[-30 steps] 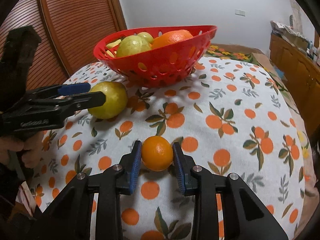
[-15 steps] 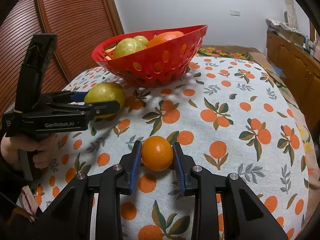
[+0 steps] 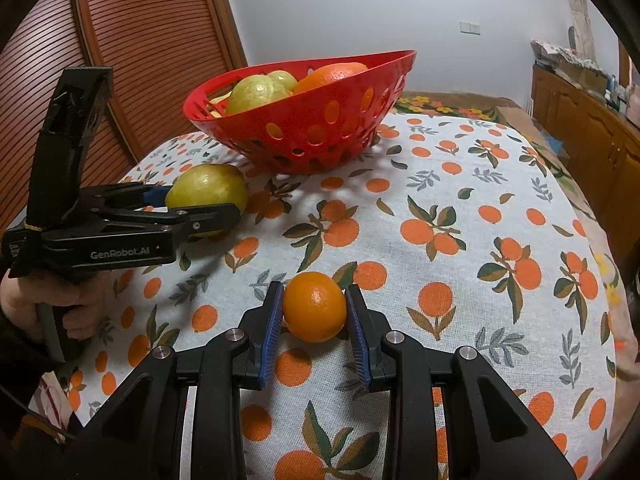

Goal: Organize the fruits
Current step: 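Close the left tool on the yellow-green fruit while the right tool grasps the mandarin, then lift the yellow-green fruit and mandarin and carry both over the red basket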

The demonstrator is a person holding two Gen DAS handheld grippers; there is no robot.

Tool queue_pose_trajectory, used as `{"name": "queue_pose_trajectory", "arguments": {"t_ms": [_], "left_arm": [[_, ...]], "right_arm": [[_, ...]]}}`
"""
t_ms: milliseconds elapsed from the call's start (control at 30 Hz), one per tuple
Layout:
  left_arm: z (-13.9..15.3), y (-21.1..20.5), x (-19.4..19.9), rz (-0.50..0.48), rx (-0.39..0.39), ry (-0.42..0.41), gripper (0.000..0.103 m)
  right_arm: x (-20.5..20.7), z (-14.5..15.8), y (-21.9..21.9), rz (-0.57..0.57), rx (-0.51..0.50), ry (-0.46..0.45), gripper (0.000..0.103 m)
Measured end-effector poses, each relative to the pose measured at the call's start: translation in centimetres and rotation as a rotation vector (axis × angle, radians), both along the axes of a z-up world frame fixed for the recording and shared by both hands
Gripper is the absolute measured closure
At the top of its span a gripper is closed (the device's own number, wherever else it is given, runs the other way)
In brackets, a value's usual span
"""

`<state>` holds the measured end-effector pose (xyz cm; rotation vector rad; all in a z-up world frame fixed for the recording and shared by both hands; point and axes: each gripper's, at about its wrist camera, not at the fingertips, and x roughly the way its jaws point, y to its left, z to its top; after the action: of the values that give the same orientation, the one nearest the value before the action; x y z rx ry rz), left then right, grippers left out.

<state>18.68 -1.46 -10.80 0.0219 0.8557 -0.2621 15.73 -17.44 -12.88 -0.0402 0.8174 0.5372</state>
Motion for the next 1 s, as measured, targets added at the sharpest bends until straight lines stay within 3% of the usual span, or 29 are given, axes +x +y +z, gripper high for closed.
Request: {"name": "queue_pose_trajectory", "arguments": {"t_ms": [300, 733, 1000], "left_arm": [[0.4, 1.1, -2.1, 0.007, -0.035, 0.004, 0.043], [3.6, 2.7, -4.2, 0.029, -0.069, -0.068, 0.043], [5.7, 3.4, -4.8, 0.035, -0.090, -0.112, 0.043]], "right_arm": [[0.0, -0.1, 0.1, 0.000, -0.003, -0.002, 0.073], [-0.2, 0.5, 0.1, 0.005, 0.001, -0.013, 0.073], [-0.2, 3.0, 0.6, 0.023, -0.003, -0.066, 0.073]]}}
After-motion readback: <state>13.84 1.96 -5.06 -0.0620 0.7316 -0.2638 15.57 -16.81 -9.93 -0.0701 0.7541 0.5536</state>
